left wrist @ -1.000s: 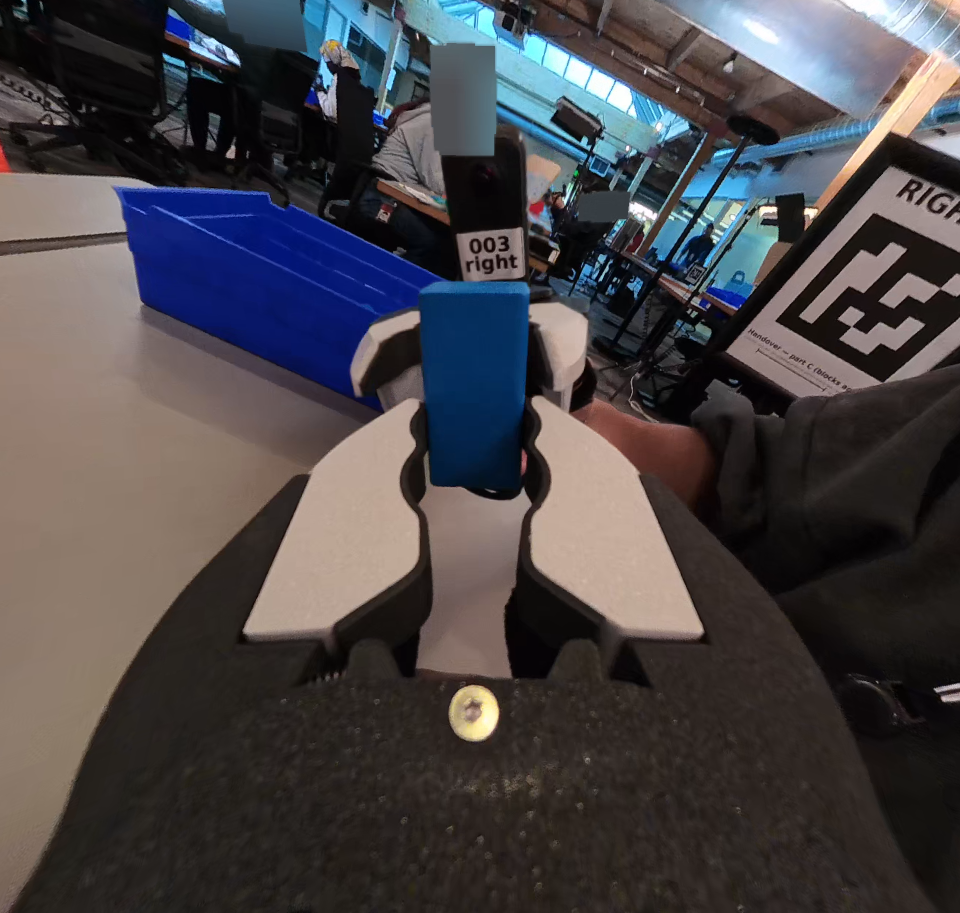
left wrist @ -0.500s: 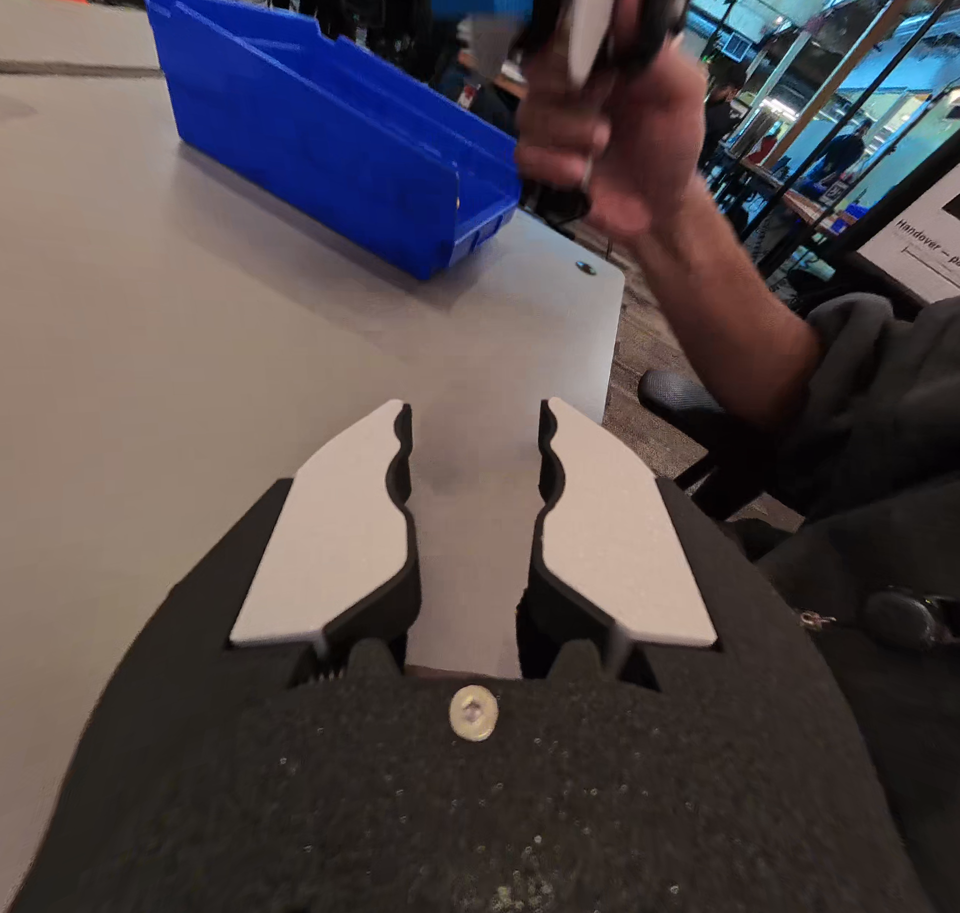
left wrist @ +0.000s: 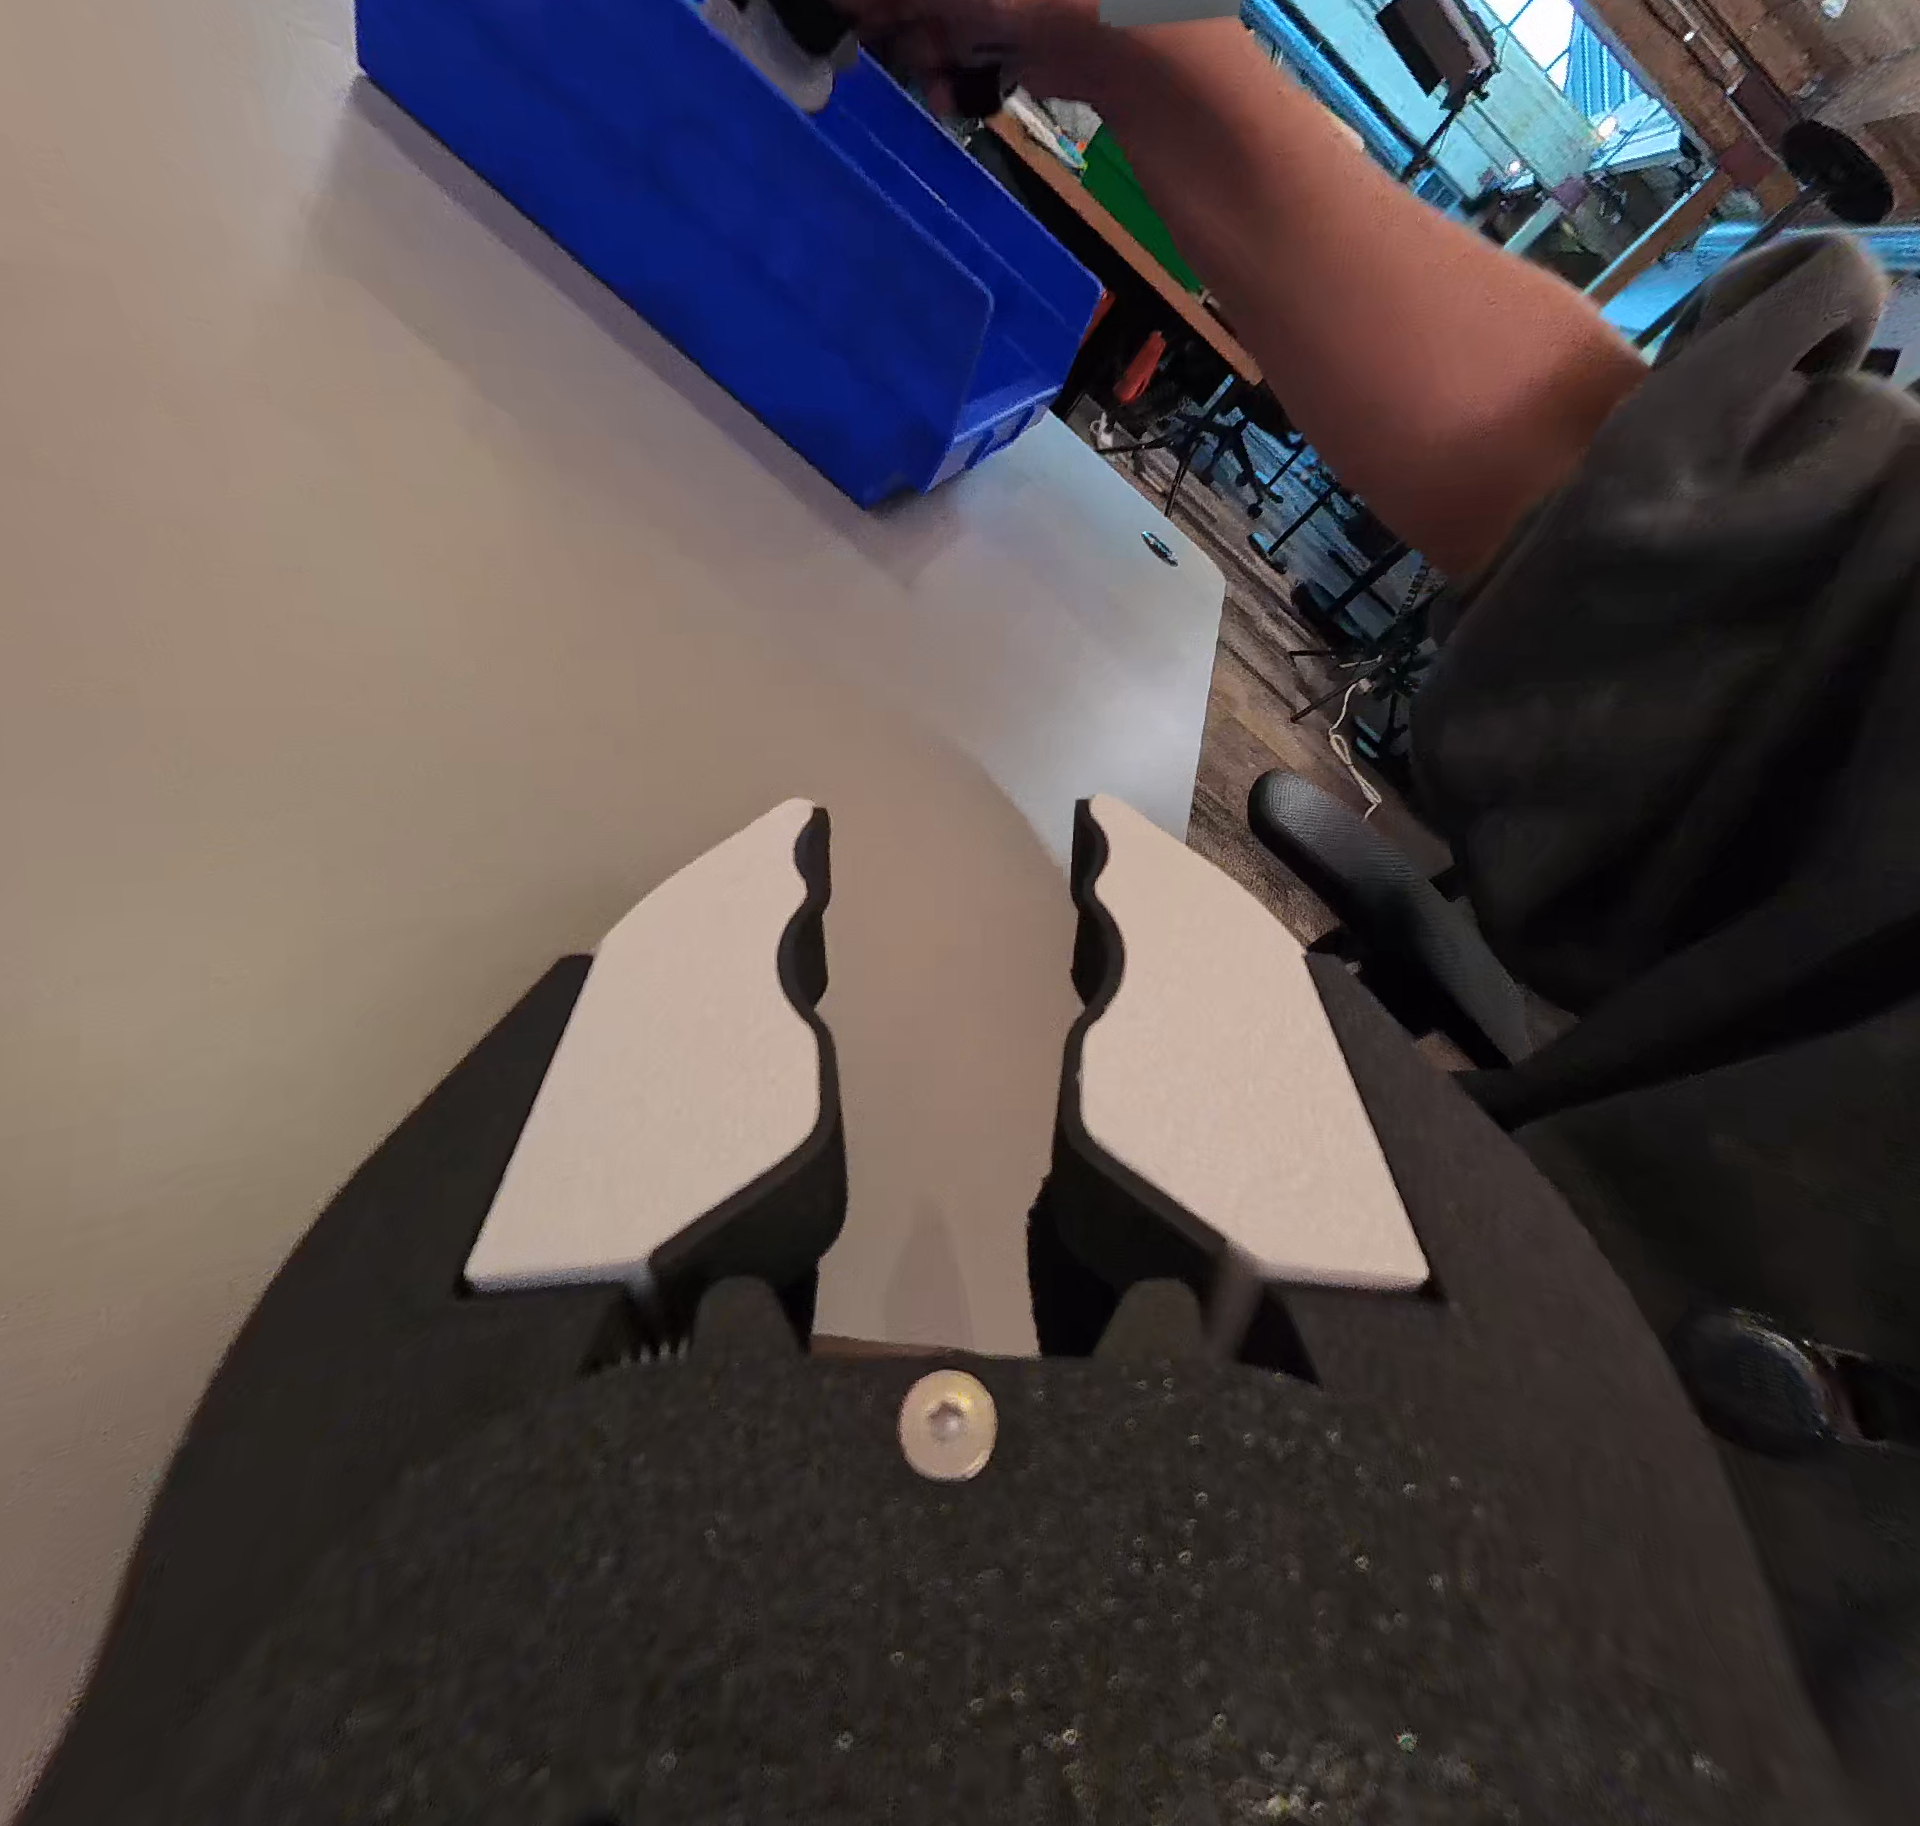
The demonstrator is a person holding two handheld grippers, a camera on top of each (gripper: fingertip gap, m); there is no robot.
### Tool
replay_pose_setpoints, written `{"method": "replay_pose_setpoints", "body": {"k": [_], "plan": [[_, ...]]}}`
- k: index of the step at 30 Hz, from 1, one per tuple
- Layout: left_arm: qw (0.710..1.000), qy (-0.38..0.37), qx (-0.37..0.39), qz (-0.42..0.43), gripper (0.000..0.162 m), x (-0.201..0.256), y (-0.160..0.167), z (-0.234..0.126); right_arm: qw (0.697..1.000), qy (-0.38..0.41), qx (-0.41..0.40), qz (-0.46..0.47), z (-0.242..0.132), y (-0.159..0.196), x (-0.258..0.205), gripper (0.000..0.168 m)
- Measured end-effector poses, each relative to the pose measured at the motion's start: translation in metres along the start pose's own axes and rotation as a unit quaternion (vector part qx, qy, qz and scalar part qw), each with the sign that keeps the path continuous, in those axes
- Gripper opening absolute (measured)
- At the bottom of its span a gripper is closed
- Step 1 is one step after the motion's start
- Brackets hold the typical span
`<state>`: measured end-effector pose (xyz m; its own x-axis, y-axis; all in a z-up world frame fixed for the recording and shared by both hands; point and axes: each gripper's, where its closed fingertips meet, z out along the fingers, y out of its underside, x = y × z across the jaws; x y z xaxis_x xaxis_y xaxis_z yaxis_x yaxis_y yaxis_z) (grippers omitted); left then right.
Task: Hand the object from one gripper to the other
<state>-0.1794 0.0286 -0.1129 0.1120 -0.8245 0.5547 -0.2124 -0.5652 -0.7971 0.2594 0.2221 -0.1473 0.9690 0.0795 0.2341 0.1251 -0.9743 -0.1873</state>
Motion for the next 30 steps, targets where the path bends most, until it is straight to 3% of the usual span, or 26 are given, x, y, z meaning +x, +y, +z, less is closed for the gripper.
{"method": "replay_pose_setpoints", "body": {"k": [2,8,14,19,23,25,28,30], "plan": [[1.000,0.002,-0.002,-0.001,0.044,0.000,0.000,-0.001,0.998,0.033,-0.034,-0.052,0.013,0.001,0.007,0.034],[1.000,0.012,-0.012,0.011,0.044,0.008,0.004,0.000,0.980,0.012,-0.078,-0.185,0.035,0.008,-0.010,0.034],[0.999,0.012,-0.022,0.028,0.044,0.013,0.006,0.004,0.952,-0.033,-0.051,-0.300,0.034,0.002,-0.027,0.034],[0.999,0.009,-0.025,0.036,0.044,0.014,0.006,0.006,0.952,-0.038,-0.056,-0.299,0.036,0.002,-0.023,0.034],[0.999,-0.001,-0.026,0.042,0.044,0.011,0.006,0.004,0.950,0.016,-0.065,-0.304,0.034,0.008,-0.004,0.044],[0.999,-0.003,-0.017,0.041,0.044,0.011,0.002,0.001,0.959,0.049,-0.004,-0.278,0.008,-0.004,0.001,0.058],[0.999,-0.017,-0.011,0.044,0.045,0.007,0.000,-0.003,0.962,0.084,0.164,-0.200,-0.071,-0.015,-0.012,0.054],[0.999,-0.032,-0.004,0.044,0.045,0.003,-0.004,-0.006,0.947,0.073,0.277,-0.143,-0.124,0.004,-0.039,0.050]]}}
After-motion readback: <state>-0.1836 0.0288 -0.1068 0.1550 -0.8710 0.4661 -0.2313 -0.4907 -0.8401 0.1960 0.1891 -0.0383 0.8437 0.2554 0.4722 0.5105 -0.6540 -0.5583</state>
